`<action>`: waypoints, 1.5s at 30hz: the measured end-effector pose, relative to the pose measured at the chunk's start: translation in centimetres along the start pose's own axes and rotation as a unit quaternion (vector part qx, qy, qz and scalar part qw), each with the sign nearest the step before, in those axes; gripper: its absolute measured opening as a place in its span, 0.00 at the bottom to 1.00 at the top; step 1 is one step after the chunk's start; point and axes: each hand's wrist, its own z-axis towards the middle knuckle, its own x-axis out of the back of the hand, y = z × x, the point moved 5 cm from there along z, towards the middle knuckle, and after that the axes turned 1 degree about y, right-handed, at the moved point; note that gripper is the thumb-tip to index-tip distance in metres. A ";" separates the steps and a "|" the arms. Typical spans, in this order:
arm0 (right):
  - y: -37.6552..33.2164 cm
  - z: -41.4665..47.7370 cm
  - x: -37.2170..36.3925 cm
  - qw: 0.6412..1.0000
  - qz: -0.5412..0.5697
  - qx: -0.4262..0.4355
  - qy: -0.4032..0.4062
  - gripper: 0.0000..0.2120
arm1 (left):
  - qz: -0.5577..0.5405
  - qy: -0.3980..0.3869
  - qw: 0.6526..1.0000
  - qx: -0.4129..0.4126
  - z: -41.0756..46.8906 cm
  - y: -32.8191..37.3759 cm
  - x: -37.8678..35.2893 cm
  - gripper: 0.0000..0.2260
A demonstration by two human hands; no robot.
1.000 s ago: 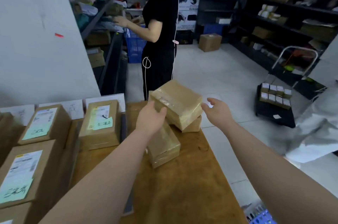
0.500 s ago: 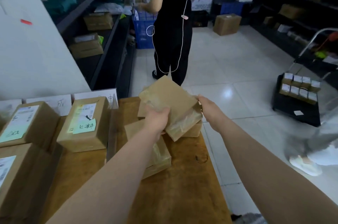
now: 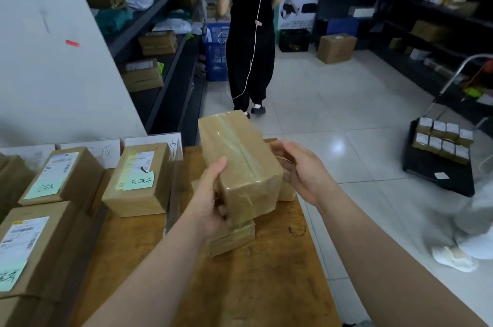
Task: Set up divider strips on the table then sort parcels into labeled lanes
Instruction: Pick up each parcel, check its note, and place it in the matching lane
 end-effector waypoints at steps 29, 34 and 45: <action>3.8 -4.5 -14.4 0.983 -0.138 -0.058 -0.111 0.12 | 0.179 0.121 0.956 -0.200 -9.5 5.9 13.5 0.41; 4.8 -5.6 -20.2 0.976 -0.177 -0.043 -0.123 0.16 | 0.155 0.073 0.967 -0.189 -11.3 7.4 19.0 0.29; 9.4 -9.2 -30.9 0.974 -0.192 -0.074 -0.091 0.15 | 0.143 0.151 0.967 -0.144 -14.1 8.5 31.7 0.16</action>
